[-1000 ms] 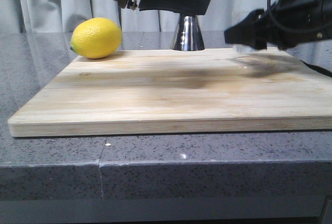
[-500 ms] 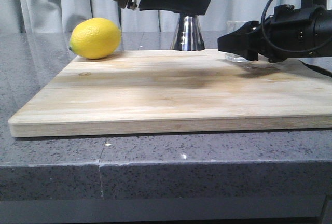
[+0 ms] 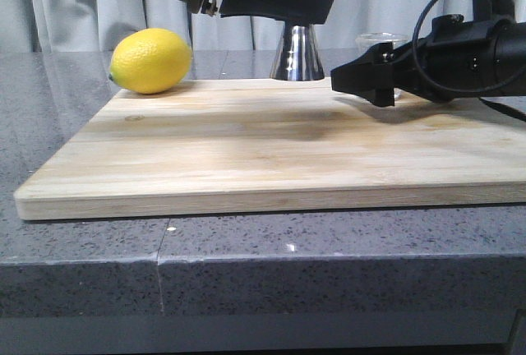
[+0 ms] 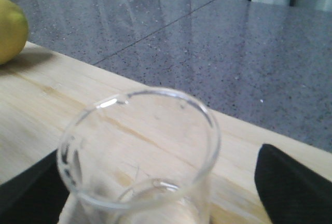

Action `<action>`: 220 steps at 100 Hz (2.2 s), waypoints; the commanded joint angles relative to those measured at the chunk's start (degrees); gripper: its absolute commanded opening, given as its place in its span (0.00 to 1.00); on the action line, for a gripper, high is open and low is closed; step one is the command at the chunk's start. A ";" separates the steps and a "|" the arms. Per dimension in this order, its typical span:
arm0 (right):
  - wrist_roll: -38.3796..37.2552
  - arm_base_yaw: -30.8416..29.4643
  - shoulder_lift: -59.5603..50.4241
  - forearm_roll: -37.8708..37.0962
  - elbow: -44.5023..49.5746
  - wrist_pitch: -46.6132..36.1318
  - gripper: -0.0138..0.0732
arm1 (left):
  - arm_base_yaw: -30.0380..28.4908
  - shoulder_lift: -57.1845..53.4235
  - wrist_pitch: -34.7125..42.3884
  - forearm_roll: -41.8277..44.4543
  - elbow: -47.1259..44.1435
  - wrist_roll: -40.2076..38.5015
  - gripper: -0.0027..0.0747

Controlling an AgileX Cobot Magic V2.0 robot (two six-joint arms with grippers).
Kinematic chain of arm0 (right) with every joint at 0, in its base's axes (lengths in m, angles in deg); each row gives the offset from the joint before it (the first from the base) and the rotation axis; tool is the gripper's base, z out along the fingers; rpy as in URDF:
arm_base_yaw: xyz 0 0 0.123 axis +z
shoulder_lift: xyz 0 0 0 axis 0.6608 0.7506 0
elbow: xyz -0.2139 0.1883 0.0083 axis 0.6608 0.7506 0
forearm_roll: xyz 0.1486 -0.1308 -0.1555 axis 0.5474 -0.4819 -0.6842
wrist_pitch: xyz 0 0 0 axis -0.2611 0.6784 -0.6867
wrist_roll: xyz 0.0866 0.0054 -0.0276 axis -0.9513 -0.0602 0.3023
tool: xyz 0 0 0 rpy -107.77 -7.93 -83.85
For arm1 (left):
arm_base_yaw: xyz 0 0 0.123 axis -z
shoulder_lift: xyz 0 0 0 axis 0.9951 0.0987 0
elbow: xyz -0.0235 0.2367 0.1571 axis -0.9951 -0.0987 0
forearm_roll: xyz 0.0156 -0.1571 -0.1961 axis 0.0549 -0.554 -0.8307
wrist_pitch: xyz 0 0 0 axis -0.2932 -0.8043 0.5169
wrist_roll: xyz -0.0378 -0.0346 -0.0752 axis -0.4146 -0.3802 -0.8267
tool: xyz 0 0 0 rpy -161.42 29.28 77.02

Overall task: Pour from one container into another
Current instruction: 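Set the beaker back on the board with the right gripper, then release the beaker and withdraw the right gripper upward, then lower the jigger onto the board and open the left gripper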

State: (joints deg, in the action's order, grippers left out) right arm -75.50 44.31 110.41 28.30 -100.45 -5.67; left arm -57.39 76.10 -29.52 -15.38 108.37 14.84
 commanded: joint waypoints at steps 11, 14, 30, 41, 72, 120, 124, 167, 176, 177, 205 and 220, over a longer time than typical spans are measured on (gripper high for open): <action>1.47 -0.24 -3.09 2.23 -0.96 -9.39 0.91 | 0.22 -2.34 -2.21 -4.36 2.01 0.13 0.20; 1.47 -0.24 -3.46 2.39 -0.96 -9.85 0.91 | 0.22 -2.34 -2.21 -4.36 2.01 0.13 0.20; 2.54 -0.24 -6.95 3.19 -1.32 -9.91 0.91 | 0.22 -2.34 -2.21 -4.36 2.01 0.13 0.20; 3.17 -0.24 -9.02 3.31 -2.59 -9.70 0.91 | 0.22 -2.34 -2.21 -4.36 2.01 1.41 0.20; 3.17 -0.24 -19.49 3.31 -6.63 -10.18 0.91 | 0.22 -2.34 3.75 -5.00 1.91 5.65 0.20; 3.17 -0.24 -35.32 3.31 -8.32 -3.48 0.91 | -4.20 2.49 1.71 -14.35 1.91 12.21 0.20; 3.17 -0.24 -35.60 3.31 -8.32 -3.23 0.91 | -4.60 2.49 1.28 -14.35 1.91 12.45 0.20; 3.17 -0.24 -35.86 3.31 -8.32 -2.54 0.91 | -5.10 2.49 -0.95 -17.39 -3.23 19.22 0.20; 3.17 -0.24 -35.86 3.31 -8.32 -2.54 0.91 | -5.10 2.49 -1.09 -17.87 -4.42 20.20 0.20; 3.17 -0.24 -35.86 3.31 -8.32 -2.54 0.91 | -5.10 2.49 -1.09 -17.87 -4.54 20.20 0.20; 3.17 -0.24 -35.86 3.31 -8.32 -2.54 0.91 | -5.10 2.49 -1.13 -17.65 -4.78 21.00 0.20; 3.17 -0.24 -35.86 3.31 -8.32 -2.54 0.91 | -5.10 2.49 -0.03 -16.75 -4.76 21.08 0.20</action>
State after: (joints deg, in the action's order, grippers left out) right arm -72.86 44.31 76.23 29.71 -107.02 -5.94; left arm -62.34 81.43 -26.84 -28.72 102.34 35.81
